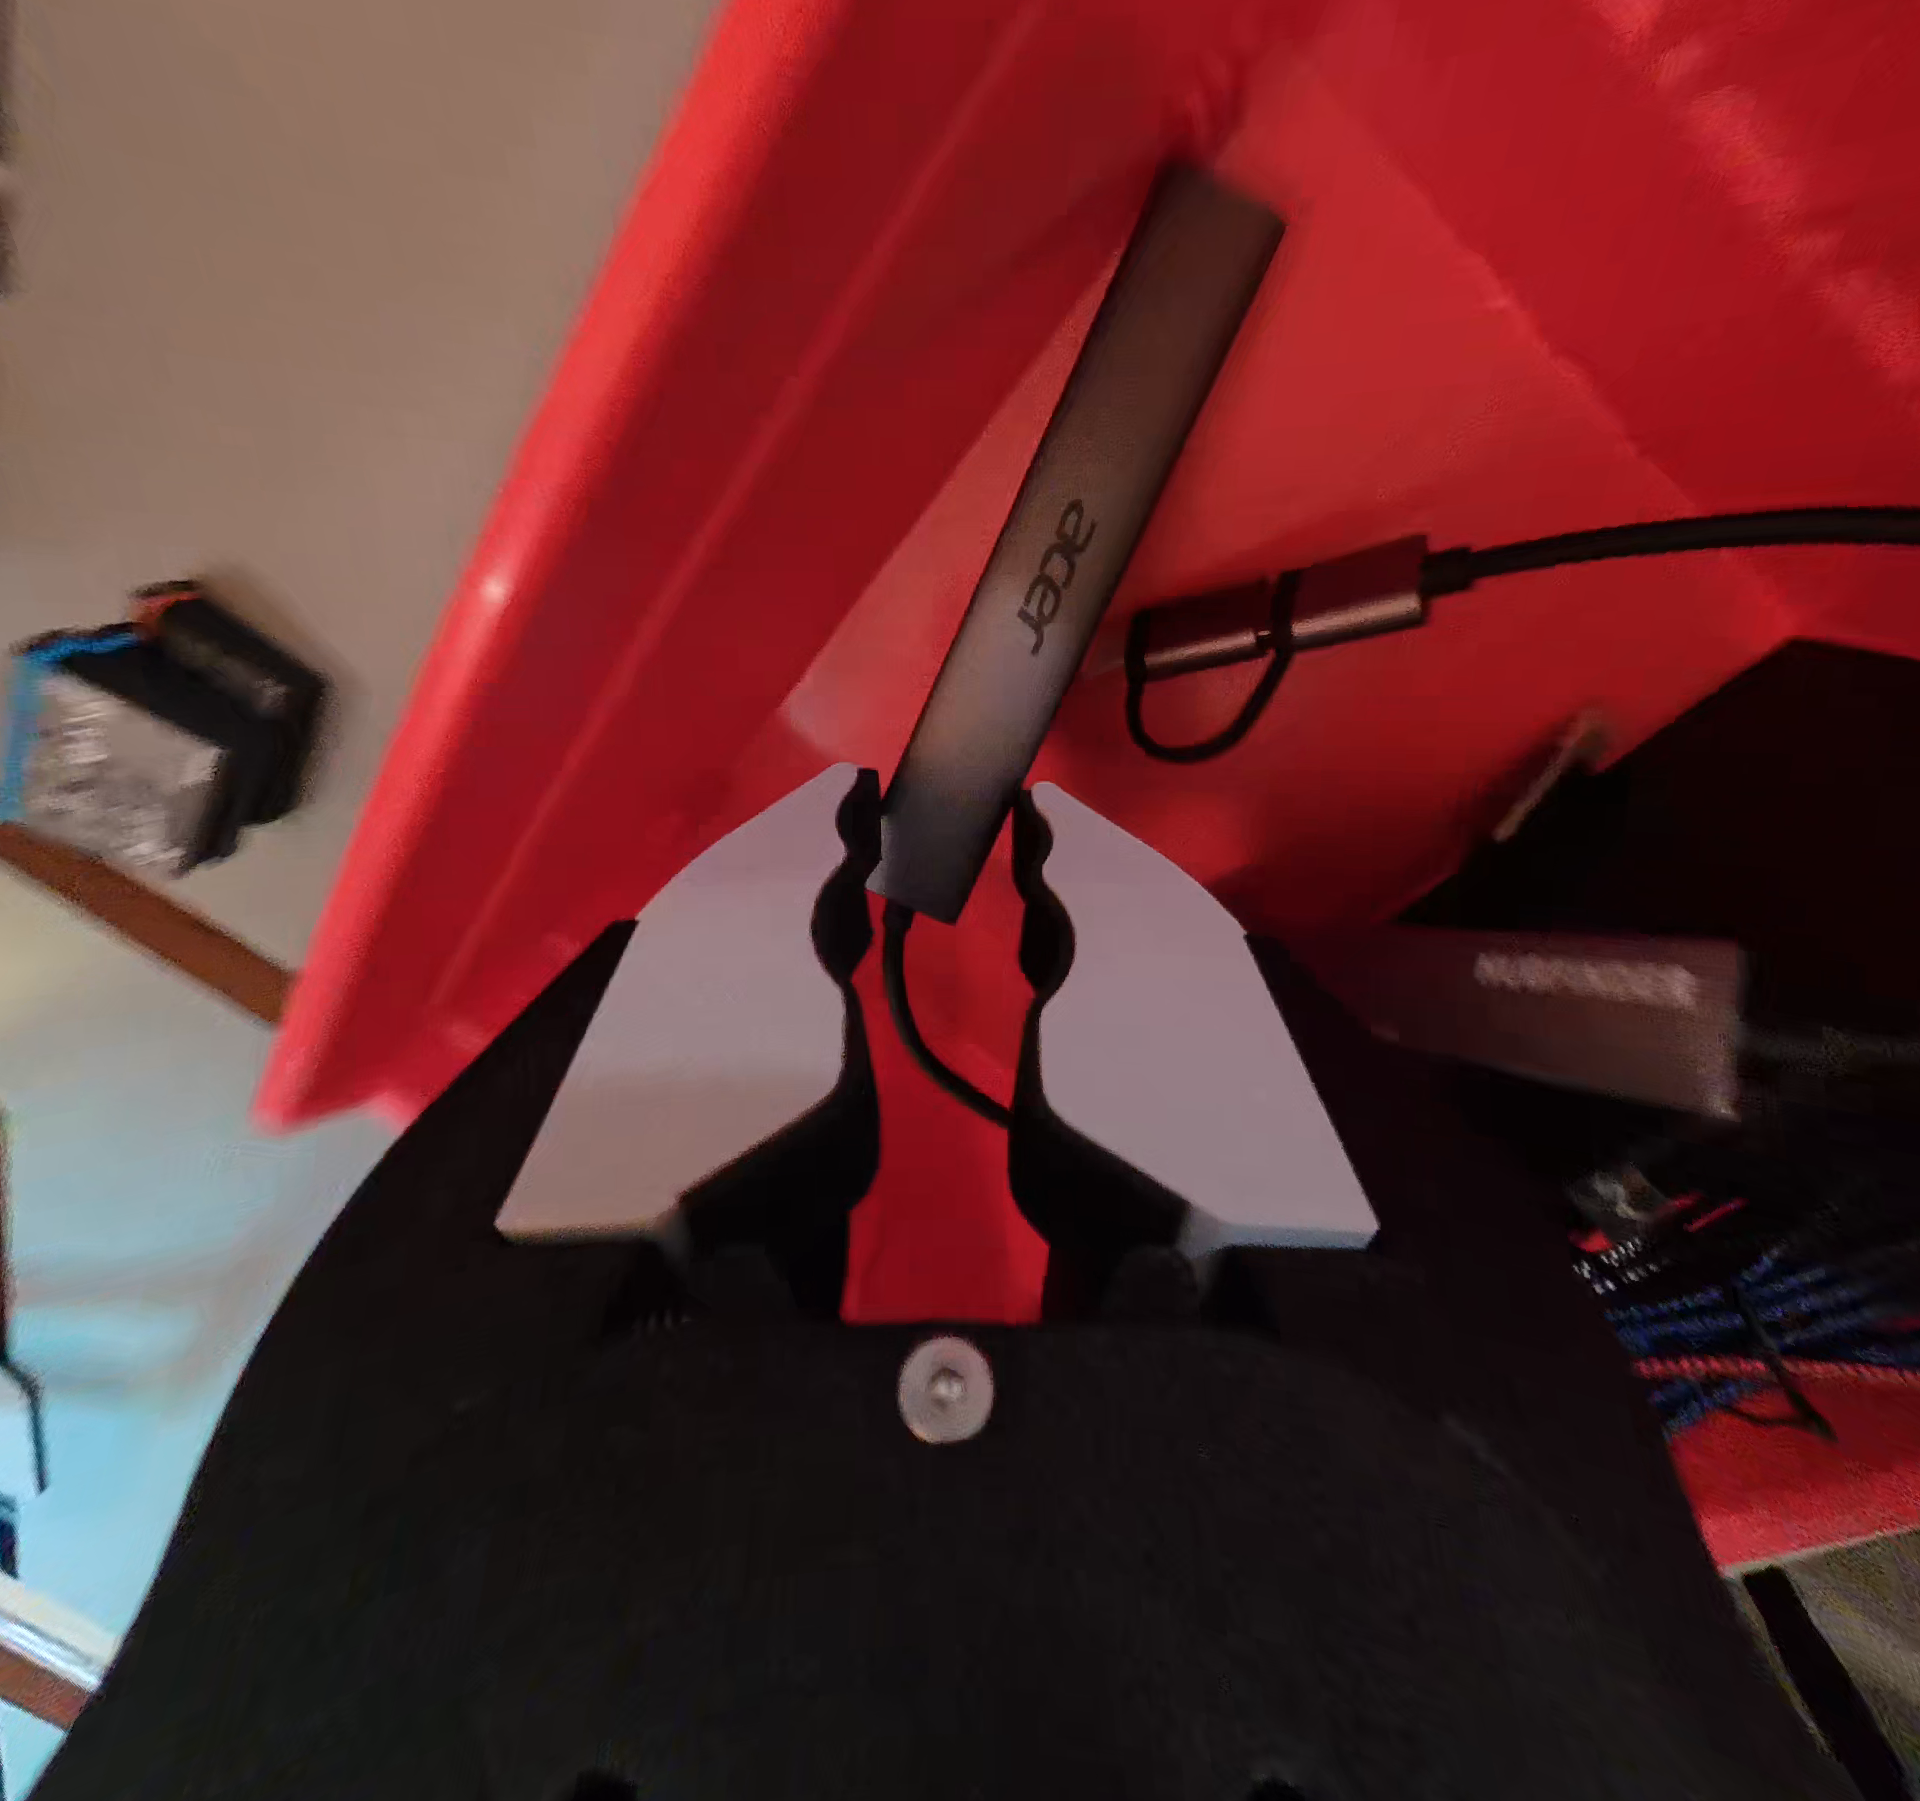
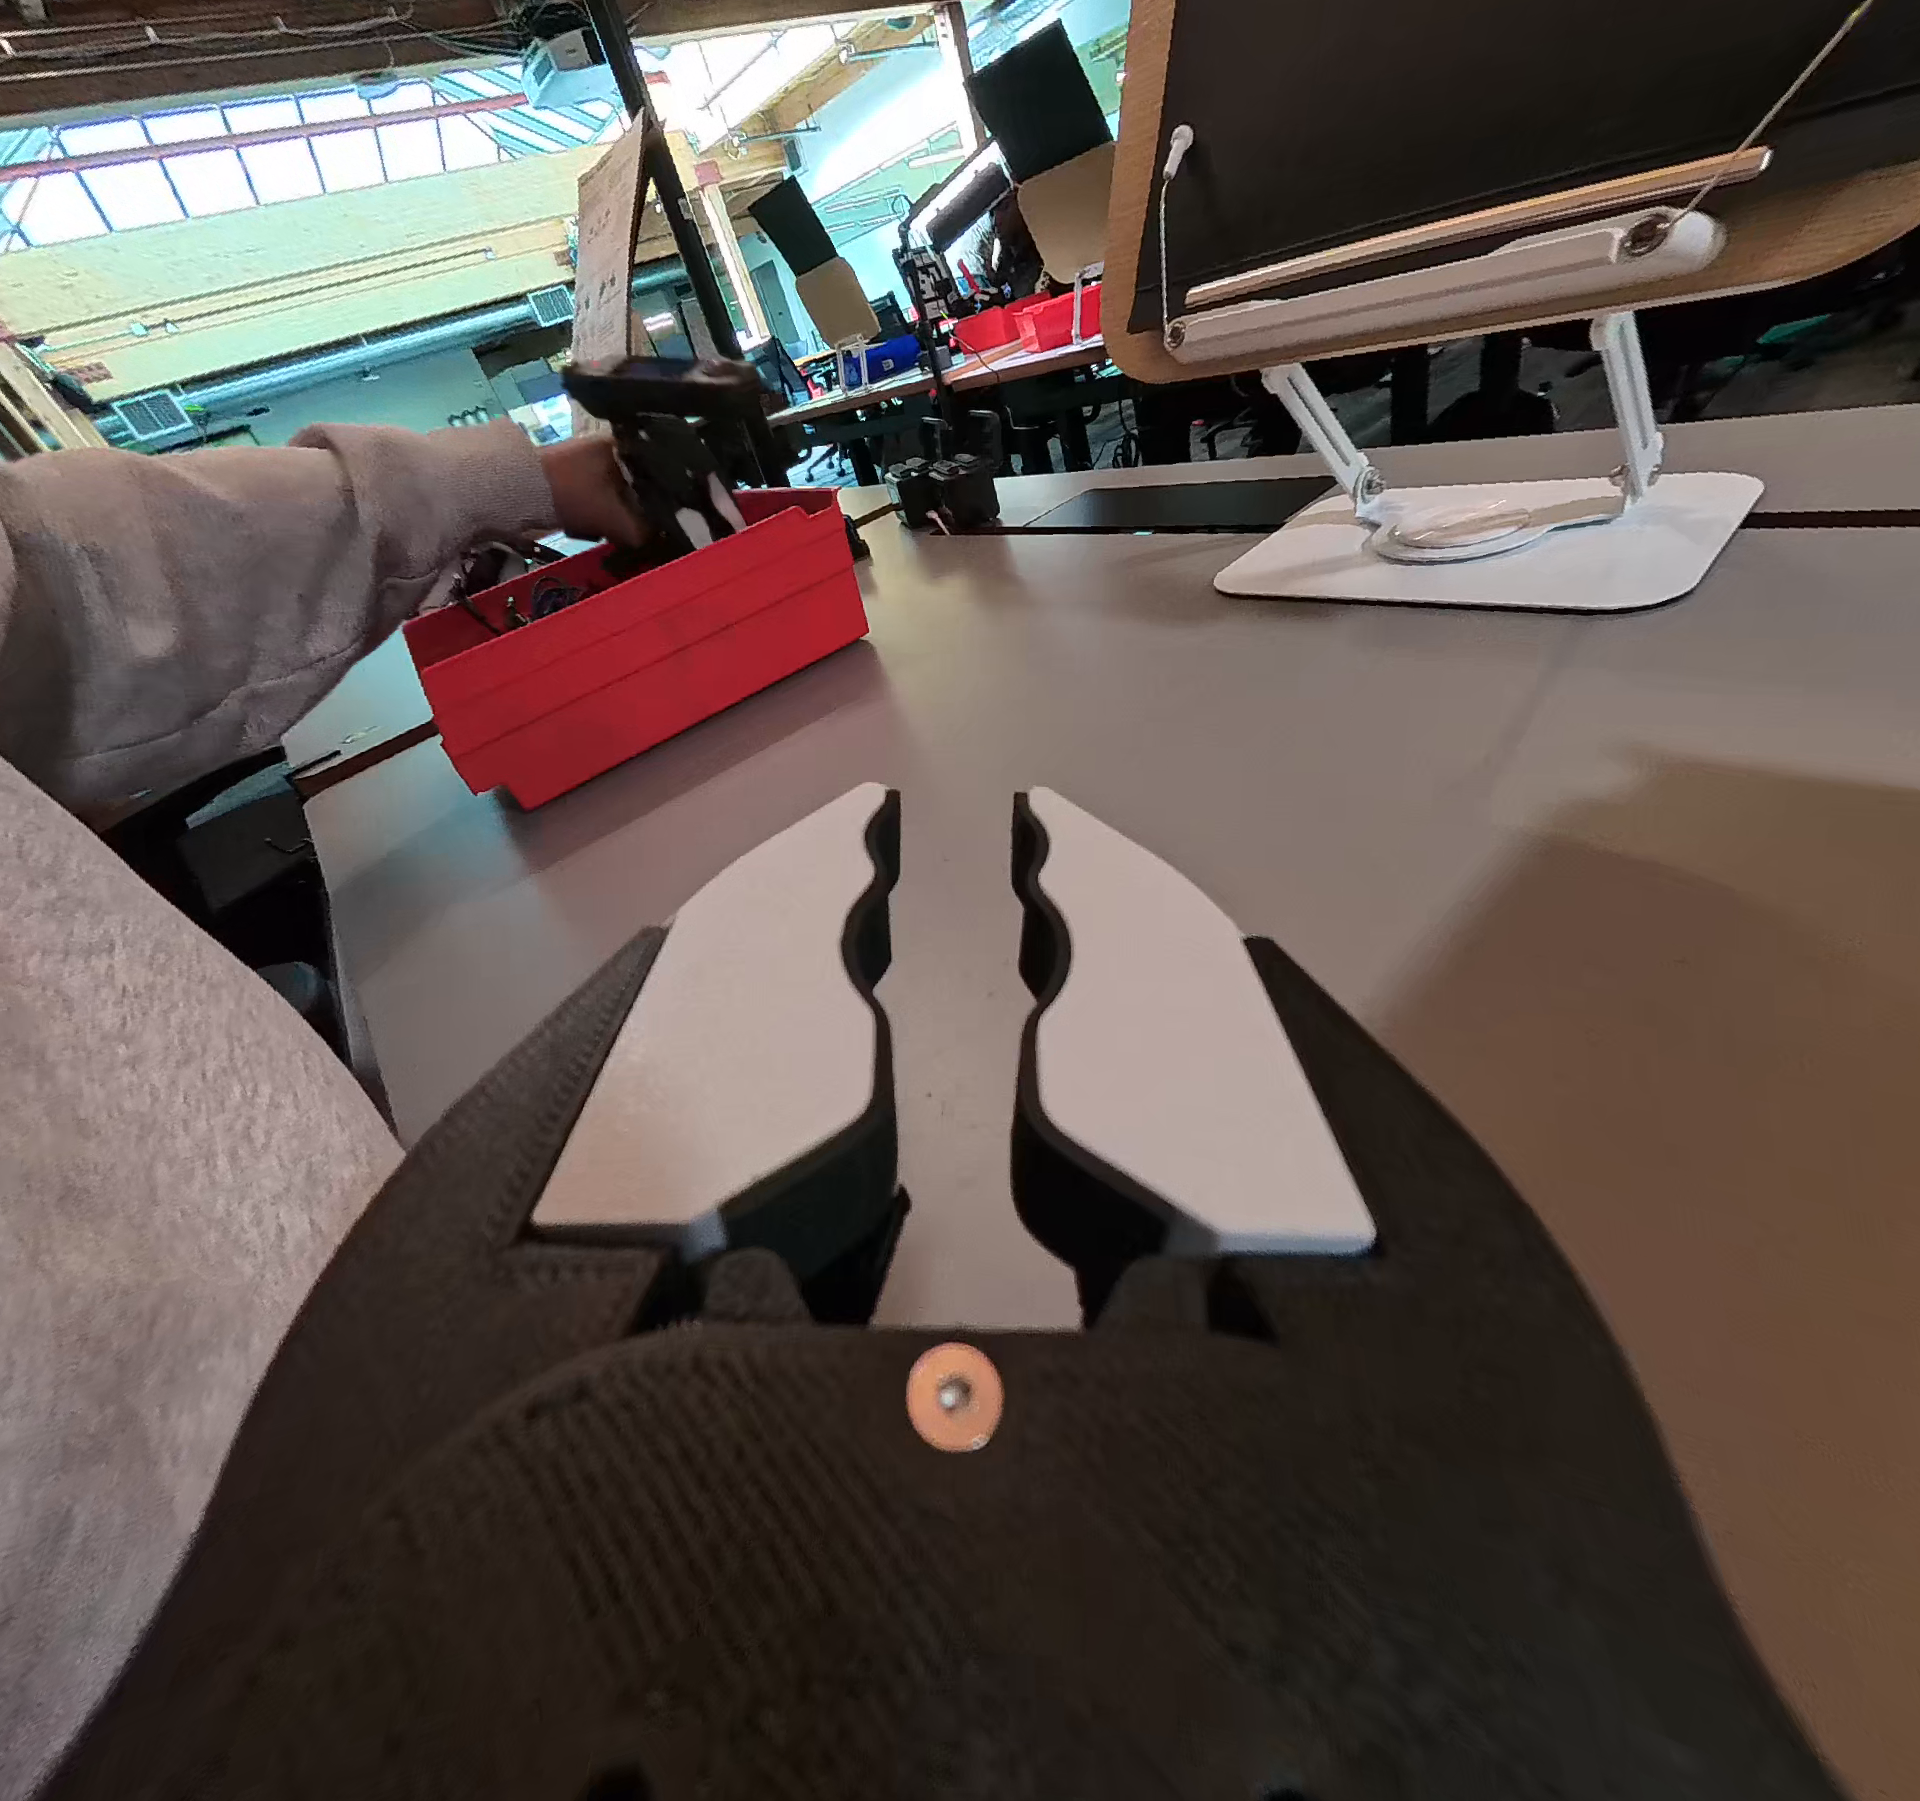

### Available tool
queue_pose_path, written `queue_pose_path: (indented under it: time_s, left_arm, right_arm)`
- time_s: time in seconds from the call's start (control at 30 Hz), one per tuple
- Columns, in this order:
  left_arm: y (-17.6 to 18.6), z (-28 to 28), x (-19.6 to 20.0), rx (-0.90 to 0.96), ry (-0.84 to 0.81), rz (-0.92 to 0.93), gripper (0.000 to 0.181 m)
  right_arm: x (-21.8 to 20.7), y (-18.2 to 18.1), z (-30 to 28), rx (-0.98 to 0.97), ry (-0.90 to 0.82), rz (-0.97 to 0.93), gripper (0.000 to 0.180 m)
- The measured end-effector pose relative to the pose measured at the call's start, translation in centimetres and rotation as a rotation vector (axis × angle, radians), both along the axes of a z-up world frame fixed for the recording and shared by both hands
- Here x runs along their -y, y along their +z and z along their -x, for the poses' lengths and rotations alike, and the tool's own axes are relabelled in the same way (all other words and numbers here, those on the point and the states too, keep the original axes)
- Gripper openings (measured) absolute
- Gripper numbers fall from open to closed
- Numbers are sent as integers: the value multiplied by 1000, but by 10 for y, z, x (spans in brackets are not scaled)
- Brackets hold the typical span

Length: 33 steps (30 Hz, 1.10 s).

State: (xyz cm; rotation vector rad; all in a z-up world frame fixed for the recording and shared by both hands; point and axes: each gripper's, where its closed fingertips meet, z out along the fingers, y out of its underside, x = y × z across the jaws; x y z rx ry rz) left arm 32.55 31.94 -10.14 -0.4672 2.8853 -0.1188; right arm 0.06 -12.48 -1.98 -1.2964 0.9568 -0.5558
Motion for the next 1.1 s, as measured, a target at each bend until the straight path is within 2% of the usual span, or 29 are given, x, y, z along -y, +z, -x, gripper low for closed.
queue_pose_path:
  time_s: [0.2, 0.33, 0.43, 0.53, 0.63, 0.77, 0.83, 0.97, 1.1]
  left_arm:
    - [115, 9, 0, 368, -43, 107, 25]
    - [194, 29, 8, 592, -48, 250, 25]
    - [234, 56, 32, 667, -78, 406, 25]
    - [254, 86, 73, 692, -145, 515, 24]
    - [258, 121, 126, 662, -234, 604, 24]
    - [239, 169, 206, 640, -378, 693, 24]
    - [223, 192, 246, 631, -451, 755, 25]
    - [182, 234, 321, 464, -553, 952, 24]
    - [140, 279, 378, 279, -615, 1086, 24]
  right_arm:
    - [0, 6, 3, 8, 15, -33, 20]
    - [-4, 10, 6, 8, 39, -68, 21]
    - [-9, 13, 10, 6, 67, -100, 21]
    - [-13, 15, 14, 6, 88, -124, 21]
    - [-18, 17, 18, 2, 109, -135, 22]
    - [-27, 19, 24, 3, 142, -111, 25]
    - [-30, 19, 26, 3, 151, -96, 29]
    - [-19, 24, 18, 34, 79, -109, 47]
    - [-5, 34, 13, 34, 74, -256, 54]
